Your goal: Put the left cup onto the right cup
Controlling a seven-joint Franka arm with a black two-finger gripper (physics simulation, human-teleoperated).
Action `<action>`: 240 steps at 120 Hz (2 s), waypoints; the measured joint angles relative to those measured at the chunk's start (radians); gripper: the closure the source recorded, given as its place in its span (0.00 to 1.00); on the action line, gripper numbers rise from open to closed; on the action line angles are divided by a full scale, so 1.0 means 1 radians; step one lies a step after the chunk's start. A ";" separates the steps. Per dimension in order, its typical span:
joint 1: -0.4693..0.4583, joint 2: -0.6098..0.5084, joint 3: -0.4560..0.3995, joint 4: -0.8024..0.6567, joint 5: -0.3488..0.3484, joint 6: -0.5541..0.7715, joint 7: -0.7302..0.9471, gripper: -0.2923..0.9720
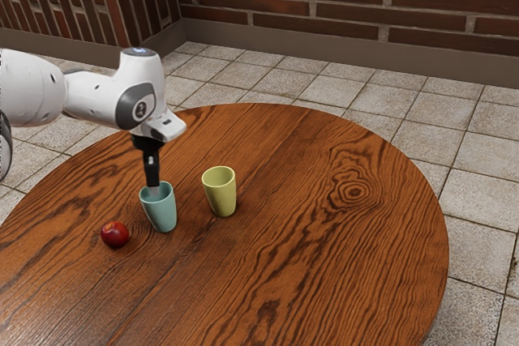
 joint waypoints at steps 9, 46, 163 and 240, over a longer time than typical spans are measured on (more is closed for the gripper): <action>-0.001 0.010 -0.001 0.004 -0.003 0.002 0.001 0.33; -0.024 0.015 -0.001 0.004 -0.012 0.022 0.000 0.74; -0.068 -0.303 -0.002 -0.041 -0.015 -0.089 -0.068 0.85; -0.154 -0.012 0.000 0.322 -0.016 -0.194 -0.086 0.85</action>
